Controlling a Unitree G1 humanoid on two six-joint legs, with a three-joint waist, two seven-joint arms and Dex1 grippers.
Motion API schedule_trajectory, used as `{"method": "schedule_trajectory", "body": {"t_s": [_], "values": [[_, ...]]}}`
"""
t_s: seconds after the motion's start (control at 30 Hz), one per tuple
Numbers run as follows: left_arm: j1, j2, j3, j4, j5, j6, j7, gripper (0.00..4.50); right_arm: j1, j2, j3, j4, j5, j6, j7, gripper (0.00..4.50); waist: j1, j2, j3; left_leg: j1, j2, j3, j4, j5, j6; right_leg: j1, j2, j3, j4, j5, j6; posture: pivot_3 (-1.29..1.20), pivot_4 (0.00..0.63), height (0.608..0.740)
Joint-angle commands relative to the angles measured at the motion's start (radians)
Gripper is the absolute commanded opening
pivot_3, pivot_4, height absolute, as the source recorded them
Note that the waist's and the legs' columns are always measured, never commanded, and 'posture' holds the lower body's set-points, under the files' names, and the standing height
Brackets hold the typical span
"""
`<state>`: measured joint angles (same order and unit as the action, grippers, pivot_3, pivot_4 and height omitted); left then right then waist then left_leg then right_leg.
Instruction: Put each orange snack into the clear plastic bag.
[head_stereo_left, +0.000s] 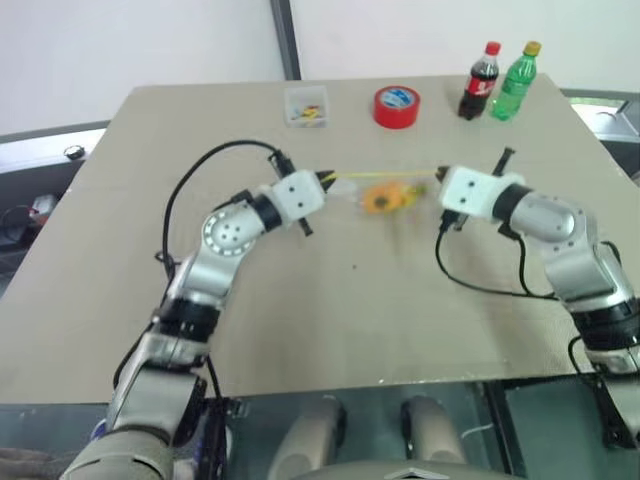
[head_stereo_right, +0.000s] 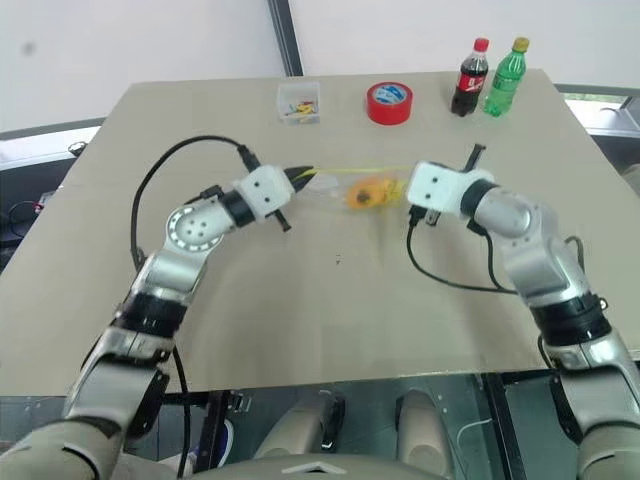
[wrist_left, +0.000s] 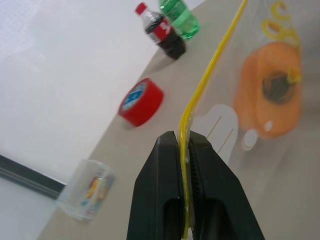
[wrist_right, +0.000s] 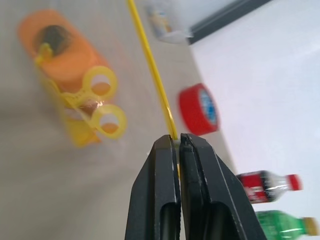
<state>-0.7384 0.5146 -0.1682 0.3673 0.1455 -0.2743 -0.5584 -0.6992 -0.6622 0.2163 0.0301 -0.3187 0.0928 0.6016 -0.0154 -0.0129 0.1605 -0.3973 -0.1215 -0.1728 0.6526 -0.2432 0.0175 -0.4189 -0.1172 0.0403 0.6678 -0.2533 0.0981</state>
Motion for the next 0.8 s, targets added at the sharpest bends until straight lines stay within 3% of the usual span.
{"method": "schedule_trajectory", "body": {"t_s": [0.03,0.23,0.3,0.4,0.53,0.6,0.63,0.67,0.8], "values": [[-0.134,0.015,0.040,0.184,0.028,-0.067,0.067,0.00,-0.119,-0.033,-0.038,0.152,-0.051,-0.088,-0.085,0.02,-0.003,0.000,0.000,-0.001,0.000,0.000,-0.001,0.000,0.000,0.000,0.000,0.000,-0.001,0.000,0.000,0.00,0.150,0.740],[-0.220,0.023,0.044,0.308,0.038,-0.173,0.101,0.00,-0.189,-0.060,-0.066,0.226,-0.065,-0.172,-0.151,0.02,-0.018,0.000,0.000,-0.009,-0.001,0.000,-0.002,0.000,0.000,-0.007,-0.001,0.000,-0.005,0.000,0.000,0.00,0.150,0.740],[-0.152,0.025,0.037,0.238,0.017,-0.197,0.065,0.00,-0.095,-0.064,-0.096,0.112,-0.021,-0.132,-0.114,0.02,-0.026,0.000,-0.001,-0.015,-0.001,-0.001,0.000,0.000,0.000,-0.013,-0.002,-0.001,-0.004,0.000,0.000,0.00,0.150,0.740],[0.060,0.016,-0.007,0.048,-0.027,-0.175,-0.023,0.00,0.162,-0.040,-0.123,-0.146,0.031,-0.026,-0.066,0.02,-0.032,0.000,-0.001,-0.020,-0.001,-0.001,0.001,0.000,0.001,-0.019,-0.002,0.000,-0.002,0.001,0.001,0.00,0.150,0.740],[0.305,0.030,-0.047,-0.180,-0.092,-0.041,-0.143,0.00,0.444,-0.011,-0.103,-0.359,0.044,0.052,-0.035,0.02,-0.038,0.002,-0.005,-0.018,-0.001,0.001,-0.001,0.000,0.001,-0.020,-0.002,0.002,-0.001,0.001,0.001,0.00,0.150,0.740],[0.366,0.040,-0.036,-0.287,-0.142,0.056,-0.182,0.00,0.511,-0.006,-0.121,-0.405,0.066,0.085,-0.019,0.70,-0.033,0.002,-0.005,-0.020,-0.002,0.001,0.004,0.000,0.001,-0.022,-0.003,0.004,0.007,0.001,0.001,0.00,0.150,0.740],[0.391,0.048,-0.030,-0.333,-0.168,0.098,-0.201,0.59,0.536,0.002,-0.141,-0.423,0.090,0.111,-0.015,0.96,-0.030,0.003,-0.006,-0.017,-0.002,0.002,0.008,0.000,0.001,-0.020,-0.002,0.004,0.010,0.001,0.001,0.00,0.150,0.740],[0.410,0.056,-0.021,-0.373,-0.197,0.136,-0.217,0.76,0.557,-0.003,-0.158,-0.436,0.105,0.123,-0.006,1.23,-0.025,0.003,-0.005,-0.014,-0.002,0.002,0.008,0.000,0.001,-0.018,-0.002,0.004,0.011,0.002,0.000,0.00,0.150,0.740],[0.480,0.098,0.039,-0.499,-0.326,0.310,-0.278,2.37,0.642,-0.009,-0.264,-0.487,0.215,0.177,0.035,3.03,-0.013,0.003,-0.004,0.019,0.001,0.001,0.000,-0.004,0.006,0.017,0.001,0.001,0.002,-0.002,0.005,0.00,0.150,0.740]]}}
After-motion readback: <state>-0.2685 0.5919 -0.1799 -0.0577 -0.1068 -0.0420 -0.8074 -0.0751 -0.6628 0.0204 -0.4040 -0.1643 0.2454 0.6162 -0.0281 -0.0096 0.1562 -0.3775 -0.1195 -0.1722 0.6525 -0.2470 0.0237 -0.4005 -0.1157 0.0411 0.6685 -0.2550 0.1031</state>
